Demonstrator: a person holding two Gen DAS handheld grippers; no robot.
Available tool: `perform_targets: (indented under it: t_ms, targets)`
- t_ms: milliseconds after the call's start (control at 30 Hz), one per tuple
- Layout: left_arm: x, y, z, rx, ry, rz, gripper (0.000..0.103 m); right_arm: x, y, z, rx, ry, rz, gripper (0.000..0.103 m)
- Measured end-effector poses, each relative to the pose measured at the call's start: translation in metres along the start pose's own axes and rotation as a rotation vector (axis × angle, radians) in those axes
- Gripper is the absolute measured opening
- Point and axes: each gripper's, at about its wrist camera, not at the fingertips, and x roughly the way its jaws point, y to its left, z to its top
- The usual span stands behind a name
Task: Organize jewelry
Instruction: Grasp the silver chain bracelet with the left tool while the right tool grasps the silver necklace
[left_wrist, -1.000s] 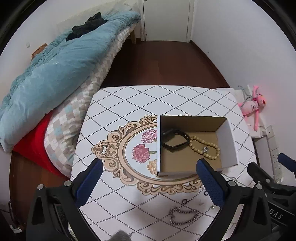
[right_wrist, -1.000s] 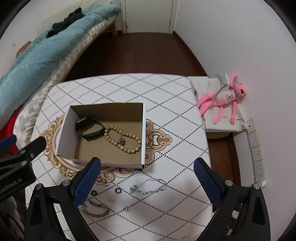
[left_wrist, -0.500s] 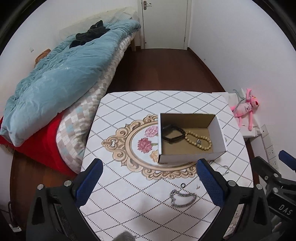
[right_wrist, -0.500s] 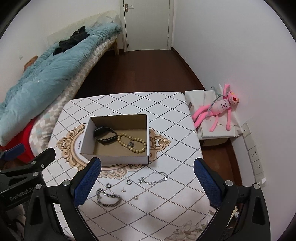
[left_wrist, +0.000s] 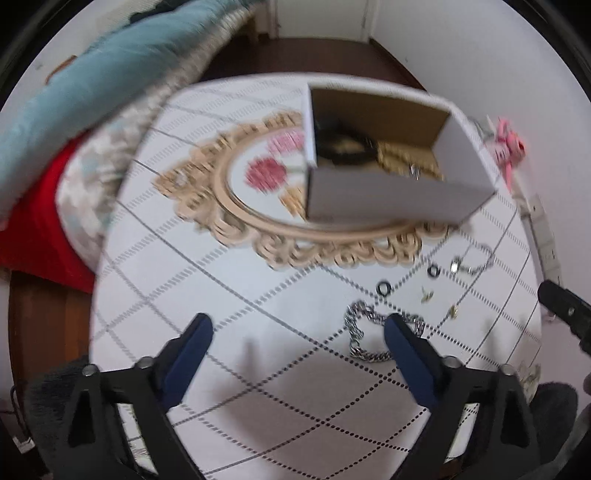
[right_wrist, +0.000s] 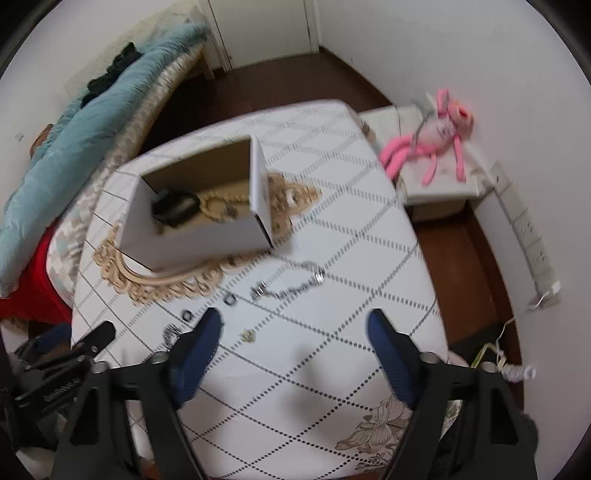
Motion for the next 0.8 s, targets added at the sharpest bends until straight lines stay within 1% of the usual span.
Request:
perform_targets:
  t_ms: [33, 133, 200, 400, 500, 533, 567, 600, 633, 667, 700, 733, 800]
  targets:
    - [0.008, -0.003, -0.001, 0.01, 0.017, -0.008, 0.081, 0.006, -0.004, -0.002, 0.007, 0.01, -0.001, 0.075]
    - [0.023, -0.009, -0.002, 0.029, 0.038, -0.025, 0.077, 0.02, -0.014, -0.004, 0.026, 0.03, -0.004, 0.075]
    - [0.031, -0.014, -0.002, 0.043, 0.05, -0.029, 0.076, 0.027, -0.019, -0.004, 0.038, 0.038, -0.004, 0.075]
    - [0.038, -0.024, -0.006, 0.082, 0.058, -0.026, 0.076, 0.04, -0.029, -0.002, 0.068, 0.045, -0.001, 0.075]
    - [0.037, -0.03, -0.008, 0.11, 0.047, -0.024, 0.071, 0.046, -0.031, 0.001, 0.072, 0.048, 0.003, 0.075]
    - [0.037, -0.033, -0.009, 0.124, 0.04, -0.022, 0.068, 0.048, -0.031, 0.002, 0.074, 0.05, 0.005, 0.075]
    - [0.036, -0.036, -0.009, 0.138, 0.031, -0.019, 0.06, 0.051, -0.033, 0.003, 0.077, 0.051, 0.011, 0.075]
    - [0.036, -0.038, -0.007, 0.147, 0.024, -0.024, 0.055, 0.052, -0.033, 0.004, 0.079, 0.051, 0.015, 0.075]
    - [0.034, -0.041, -0.007, 0.161, 0.016, -0.029, 0.044, 0.055, -0.033, 0.006, 0.08, 0.049, 0.018, 0.075]
    - [0.033, -0.044, -0.006, 0.169, 0.012, -0.032, 0.027, 0.058, -0.032, 0.008, 0.08, 0.046, 0.023, 0.075]
    - [0.032, -0.046, -0.005, 0.175, 0.008, -0.039, 0.018, 0.061, -0.032, 0.011, 0.081, 0.046, 0.025, 0.075]
    - [0.032, -0.047, -0.004, 0.175, 0.011, -0.053, 0.006, 0.066, -0.031, 0.014, 0.081, 0.045, 0.025, 0.075]
    - [0.032, -0.046, -0.001, 0.161, 0.015, -0.073, 0.006, 0.074, -0.028, 0.019, 0.077, 0.045, 0.02, 0.075]
